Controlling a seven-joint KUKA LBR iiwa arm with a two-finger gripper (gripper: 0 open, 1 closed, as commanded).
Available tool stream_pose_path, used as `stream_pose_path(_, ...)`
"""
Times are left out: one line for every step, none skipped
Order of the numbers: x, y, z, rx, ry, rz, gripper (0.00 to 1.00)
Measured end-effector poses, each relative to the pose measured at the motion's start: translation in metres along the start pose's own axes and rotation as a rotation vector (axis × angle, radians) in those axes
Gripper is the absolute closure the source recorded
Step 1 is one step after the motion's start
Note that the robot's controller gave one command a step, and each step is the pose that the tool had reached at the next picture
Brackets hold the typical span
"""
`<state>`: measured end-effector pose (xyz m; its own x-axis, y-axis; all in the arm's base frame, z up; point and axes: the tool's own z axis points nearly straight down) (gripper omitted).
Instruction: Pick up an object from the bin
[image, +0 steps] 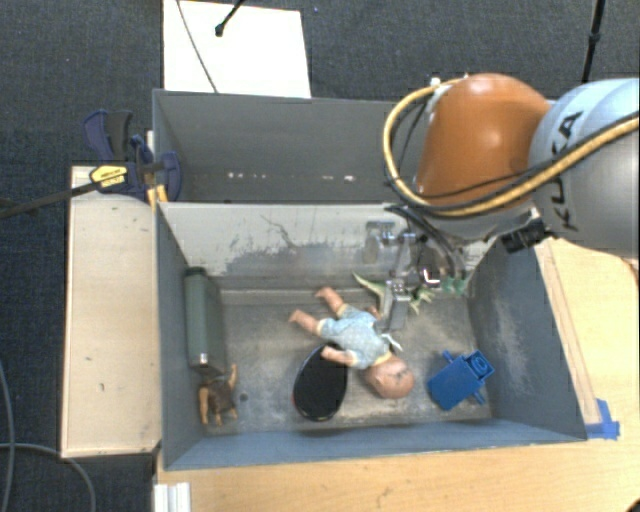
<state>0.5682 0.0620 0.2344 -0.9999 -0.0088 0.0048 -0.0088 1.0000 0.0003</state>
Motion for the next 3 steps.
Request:
stream_pose_path(-0.001, 0.0, -0.005, -0.001, -0.009, 0.002, 0.0)
stream_pose_path(0.004, 0.012, 0.045, 0.0, -0.015, -0.029, 0.0)
stream_pose_path(0.039, -0.005, 0.114, 0.0, -0.011, -0.078, 0.0)
